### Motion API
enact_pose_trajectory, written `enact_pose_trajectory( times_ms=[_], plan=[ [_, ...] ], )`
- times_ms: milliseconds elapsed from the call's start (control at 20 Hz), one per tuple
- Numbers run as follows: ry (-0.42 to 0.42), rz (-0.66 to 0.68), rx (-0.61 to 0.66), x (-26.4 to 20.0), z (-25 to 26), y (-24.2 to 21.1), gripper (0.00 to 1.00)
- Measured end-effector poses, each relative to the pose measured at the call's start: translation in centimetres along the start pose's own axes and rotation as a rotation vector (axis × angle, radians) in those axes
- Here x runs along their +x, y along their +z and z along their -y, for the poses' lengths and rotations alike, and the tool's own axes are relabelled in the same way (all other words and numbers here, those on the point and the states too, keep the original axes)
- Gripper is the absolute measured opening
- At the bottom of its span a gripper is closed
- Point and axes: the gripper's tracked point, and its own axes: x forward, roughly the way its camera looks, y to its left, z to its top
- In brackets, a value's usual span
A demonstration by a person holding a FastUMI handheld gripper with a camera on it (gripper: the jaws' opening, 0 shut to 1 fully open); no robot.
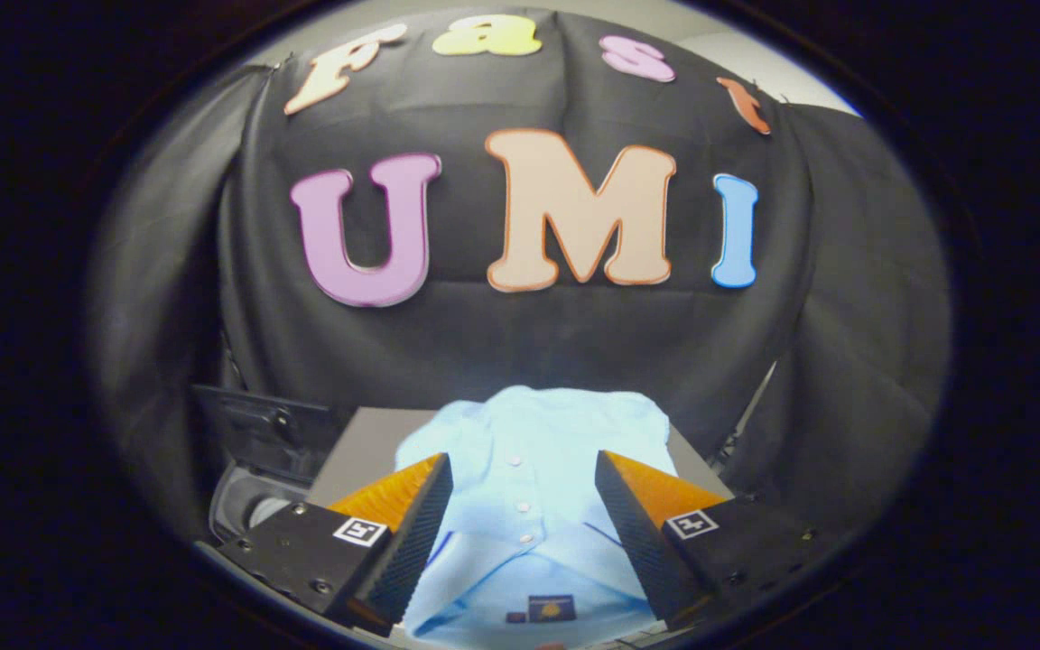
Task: Put the clothes into the washing machine and then close the washing machine lid.
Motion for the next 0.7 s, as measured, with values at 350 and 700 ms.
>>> enact_pose_trajectory(
  times_ms=[350, 700],
  plan=[
    [-0.030, -0.224, 0.032, 4.3, -0.3, -4.9, 0.98],
    [-0.083, -0.188, 0.115, 4.5, 0.8, -4.9, 0.41]
  ],
)
